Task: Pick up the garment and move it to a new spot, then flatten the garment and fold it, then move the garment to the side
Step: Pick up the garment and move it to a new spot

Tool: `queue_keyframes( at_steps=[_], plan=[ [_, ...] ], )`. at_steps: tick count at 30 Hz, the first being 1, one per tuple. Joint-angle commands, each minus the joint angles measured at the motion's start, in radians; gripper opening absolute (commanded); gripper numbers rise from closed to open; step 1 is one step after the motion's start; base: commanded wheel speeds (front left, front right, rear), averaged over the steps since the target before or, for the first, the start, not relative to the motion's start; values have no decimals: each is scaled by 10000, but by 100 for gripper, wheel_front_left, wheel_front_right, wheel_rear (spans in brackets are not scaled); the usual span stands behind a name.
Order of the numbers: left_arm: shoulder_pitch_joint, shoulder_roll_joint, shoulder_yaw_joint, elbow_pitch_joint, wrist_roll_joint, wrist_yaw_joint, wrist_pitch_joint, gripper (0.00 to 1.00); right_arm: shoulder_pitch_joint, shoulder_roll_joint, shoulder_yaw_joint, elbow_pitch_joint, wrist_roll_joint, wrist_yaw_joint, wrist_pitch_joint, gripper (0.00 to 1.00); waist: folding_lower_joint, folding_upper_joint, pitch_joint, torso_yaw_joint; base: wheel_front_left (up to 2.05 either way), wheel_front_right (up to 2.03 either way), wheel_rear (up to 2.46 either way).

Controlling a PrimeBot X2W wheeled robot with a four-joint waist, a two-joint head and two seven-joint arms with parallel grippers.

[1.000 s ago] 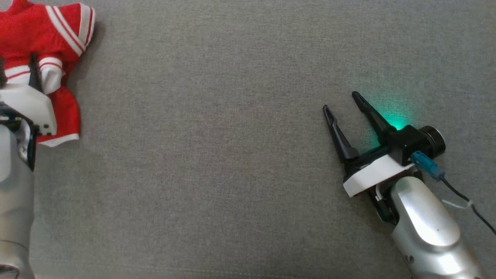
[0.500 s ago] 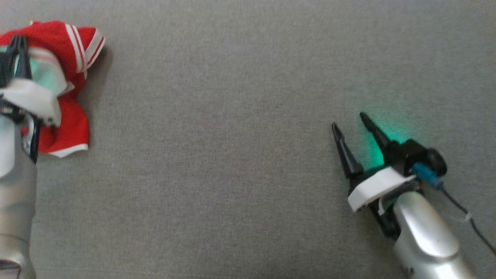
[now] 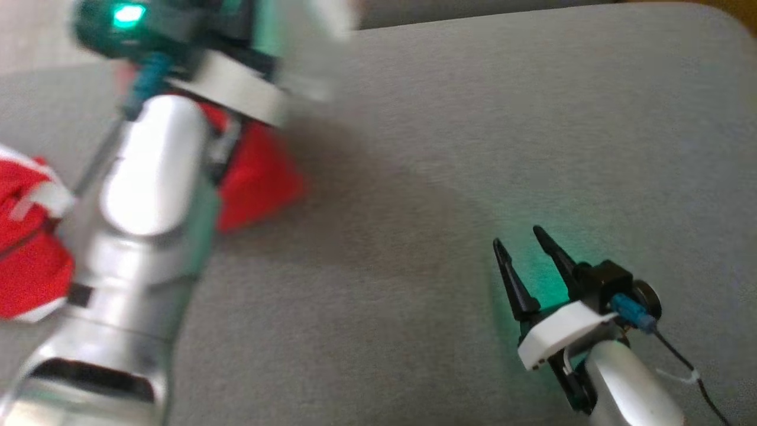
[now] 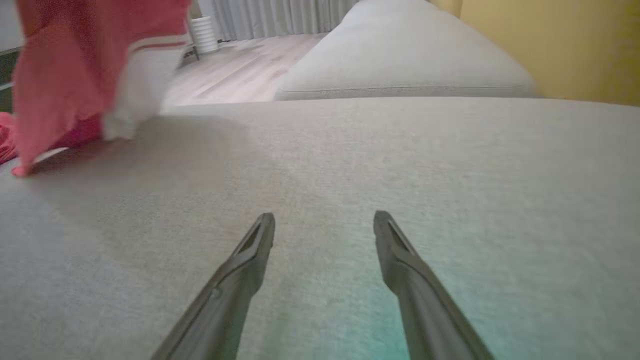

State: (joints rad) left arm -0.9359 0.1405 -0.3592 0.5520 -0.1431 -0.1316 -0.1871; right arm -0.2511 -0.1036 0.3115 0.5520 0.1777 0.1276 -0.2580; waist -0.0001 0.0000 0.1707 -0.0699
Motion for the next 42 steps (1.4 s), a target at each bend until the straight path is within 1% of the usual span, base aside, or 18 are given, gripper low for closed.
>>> queue_keyframes(
  at_steps=[1,4,8,9,10,11,15,16,19,21,23,24,26,28,31,35,38,42],
  plan=[
    [-319,0,-118,-654,-195,16,-12,0,56,117,141,-275,85,31,-38,100,1,0,-242,-627,0,0,0],
    [-15,-536,-860,-1118,-900,14,11,0,206,133,37,-292,120,31,-38,100,1,0,-296,-951,0,0,0],
    [676,-794,-1491,-1039,-1823,12,-30,0,319,198,-50,-292,146,31,-38,100,1,0,-351,-1155,0,0,0],
    [888,-820,-1548,-895,-1982,20,-108,15,338,217,-71,-285,148,31,-38,100,1,0,-364,-1173,0,0,0],
    [1125,-840,-1596,-710,-2114,66,-182,71,352,235,-95,-281,143,31,-38,100,1,0,-374,-1178,0,0,0],
    [1347,-852,-1671,-493,-2167,135,-245,100,365,255,-122,-282,132,31,-38,100,1,0,-385,-1172,0,0,0],
    [2375,-872,-1658,304,-2321,561,-587,100,392,316,-288,-319,99,31,-38,100,1,0,-443,-1024,0,0,0],
    [2375,-872,-1658,304,-2321,561,-587,100,392,316,-288,-319,99,31,-38,100,1,0,-443,-1024,0,0,0],
    [3220,-797,-1328,651,-2316,987,-722,100,424,330,-437,-366,61,31,-38,100,1,0,-534,-842,0,0,0],
    [3900,-699,-892,304,-2217,1328,-738,100,469,329,-589,-429,28,31,-38,100,1,0,-598,-694,0,0,0],
    [4711,-459,-619,-109,-1804,1656,-742,100,536,328,-743,-489,-23,31,-38,100,1,0,-683,-571,0,0,0],
    [5535,-360,-204,-549,-1616,1874,-743,100,588,338,-854,-551,-103,31,-38,100,1,0,-777,-473,0,0,0],
    [6275,-290,172,-1004,-1381,2026,-744,100,669,341,-968,-572,-164,31,-38,100,1,0,-887,-361,0,0,0],
    [7280,-310,860,-1663,-1118,2205,-745,100,831,362,-1108,-601,-250,31,-38,100,1,0,-1071,-233,0,0,0],
    [8258,-429,1418,-2068,-925,2206,-745,100,962,392,-1125,-591,-305,31,-38,100,1,0,-1222,-187,0,0,0],
    [9270,-660,1994,-2421,-749,2046,-746,100,1139,413,-1151,-551,-291,31,-38,100,1,0,-1373,-98,0,0,0],
    [9856,-796,2229,-2491,-487,1795,-746,100,1263,408,-1147,-477,-283,31,-38,100,1,0,-1444,-10,0,0,0],
    [9991,-861,2283,-2491,-260,1598,-746,100,1276,388,-1086,-464,-255,31,-38,100,1,0,-1426,144,0,0,0]
  ],
)
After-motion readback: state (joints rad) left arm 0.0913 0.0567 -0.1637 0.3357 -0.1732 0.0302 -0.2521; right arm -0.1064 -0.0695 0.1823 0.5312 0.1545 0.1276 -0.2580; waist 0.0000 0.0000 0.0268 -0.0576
